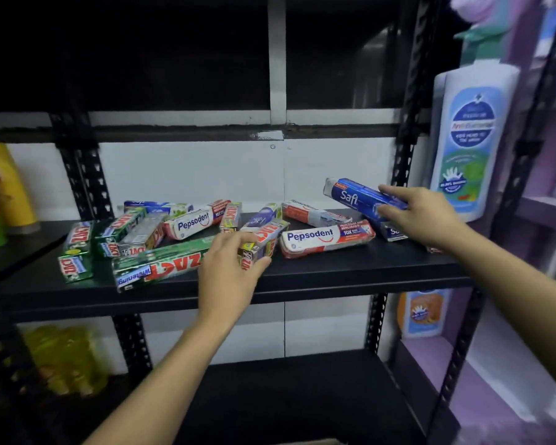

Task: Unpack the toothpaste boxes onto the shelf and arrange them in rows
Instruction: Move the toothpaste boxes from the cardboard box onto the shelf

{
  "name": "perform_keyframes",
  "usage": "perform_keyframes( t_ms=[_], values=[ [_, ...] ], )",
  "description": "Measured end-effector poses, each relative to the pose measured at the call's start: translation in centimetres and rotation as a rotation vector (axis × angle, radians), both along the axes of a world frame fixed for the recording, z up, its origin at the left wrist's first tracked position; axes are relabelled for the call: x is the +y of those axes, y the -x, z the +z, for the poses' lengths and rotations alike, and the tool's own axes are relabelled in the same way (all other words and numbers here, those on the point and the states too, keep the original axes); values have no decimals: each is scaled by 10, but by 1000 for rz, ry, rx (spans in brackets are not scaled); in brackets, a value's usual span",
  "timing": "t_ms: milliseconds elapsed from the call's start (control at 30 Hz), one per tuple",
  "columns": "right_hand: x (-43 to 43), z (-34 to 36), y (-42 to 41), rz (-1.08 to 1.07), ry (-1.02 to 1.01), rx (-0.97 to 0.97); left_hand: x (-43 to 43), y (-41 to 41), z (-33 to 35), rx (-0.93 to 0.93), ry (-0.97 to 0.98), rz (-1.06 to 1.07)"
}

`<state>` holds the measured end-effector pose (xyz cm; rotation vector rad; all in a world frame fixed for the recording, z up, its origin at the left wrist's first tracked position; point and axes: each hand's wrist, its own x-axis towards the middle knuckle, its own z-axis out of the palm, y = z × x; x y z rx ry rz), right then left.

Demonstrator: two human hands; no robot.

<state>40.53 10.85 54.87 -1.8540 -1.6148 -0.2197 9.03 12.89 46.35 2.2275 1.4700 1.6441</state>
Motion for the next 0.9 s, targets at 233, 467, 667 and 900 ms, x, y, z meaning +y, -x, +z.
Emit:
perform_keyframes(
  t_ms=[233,467,667,900],
  values=[
    [43,-2,-11,-85,58,20,31,-1,6,257,71,-40],
    [99,7,-7,-151,112,118,61,-6,3,179,71,-149],
    [139,0,2,-142,163,117,72,-5,-2,147,63,-168],
    [159,-25,7,-56,202,-23,74,-7,-6,168,26,-159]
  ],
)
